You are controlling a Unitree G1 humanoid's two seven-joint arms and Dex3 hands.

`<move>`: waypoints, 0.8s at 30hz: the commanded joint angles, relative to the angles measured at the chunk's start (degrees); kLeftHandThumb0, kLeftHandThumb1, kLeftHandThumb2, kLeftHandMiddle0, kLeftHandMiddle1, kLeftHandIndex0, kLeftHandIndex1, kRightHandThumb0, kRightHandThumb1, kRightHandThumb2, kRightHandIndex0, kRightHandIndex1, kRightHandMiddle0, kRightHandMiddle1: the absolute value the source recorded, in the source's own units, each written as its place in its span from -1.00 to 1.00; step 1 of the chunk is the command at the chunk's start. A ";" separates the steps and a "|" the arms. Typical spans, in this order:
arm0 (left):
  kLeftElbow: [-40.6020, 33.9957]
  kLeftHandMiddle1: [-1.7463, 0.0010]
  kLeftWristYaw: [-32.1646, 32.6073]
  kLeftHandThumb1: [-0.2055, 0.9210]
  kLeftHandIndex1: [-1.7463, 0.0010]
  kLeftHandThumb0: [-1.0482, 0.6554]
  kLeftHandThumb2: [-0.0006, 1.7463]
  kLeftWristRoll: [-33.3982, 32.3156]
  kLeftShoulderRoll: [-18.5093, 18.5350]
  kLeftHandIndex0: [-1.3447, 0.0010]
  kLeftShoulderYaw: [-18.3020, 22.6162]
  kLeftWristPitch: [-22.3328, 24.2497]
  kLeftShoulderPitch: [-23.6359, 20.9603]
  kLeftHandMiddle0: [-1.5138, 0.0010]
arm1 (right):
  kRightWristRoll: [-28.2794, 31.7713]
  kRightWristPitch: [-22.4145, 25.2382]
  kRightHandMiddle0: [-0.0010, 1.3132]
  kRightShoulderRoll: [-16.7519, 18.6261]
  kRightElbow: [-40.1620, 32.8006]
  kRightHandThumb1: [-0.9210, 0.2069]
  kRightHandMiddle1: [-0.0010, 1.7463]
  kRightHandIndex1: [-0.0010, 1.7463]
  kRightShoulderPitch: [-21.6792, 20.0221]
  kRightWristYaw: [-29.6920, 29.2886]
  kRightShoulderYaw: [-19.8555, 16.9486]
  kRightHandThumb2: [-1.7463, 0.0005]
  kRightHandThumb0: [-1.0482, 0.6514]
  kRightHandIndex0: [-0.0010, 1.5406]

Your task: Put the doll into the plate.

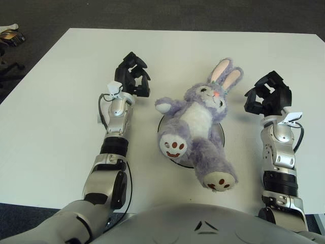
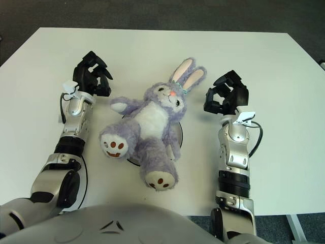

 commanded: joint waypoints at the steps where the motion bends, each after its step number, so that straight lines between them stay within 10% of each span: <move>1: -1.01 -1.00 0.58 -0.76 -0.94 0.22 1.00 0.62 0.17 -0.03 -0.01 0.68 1.30 -0.20 | 0.90 3.53 -0.05 0.50 -2.73 0.58 1.00 0.90 0.57 -0.99 -0.59 -0.85 0.22 0.08; 24: 4.52 -1.00 -2.80 -0.76 -0.96 0.22 1.00 -0.89 -0.60 -0.03 1.14 -5.42 2.61 -0.19 | 1.31 7.14 0.09 3.51 -3.55 0.76 0.94 1.00 2.23 -2.78 -1.18 -1.00 0.22 0.16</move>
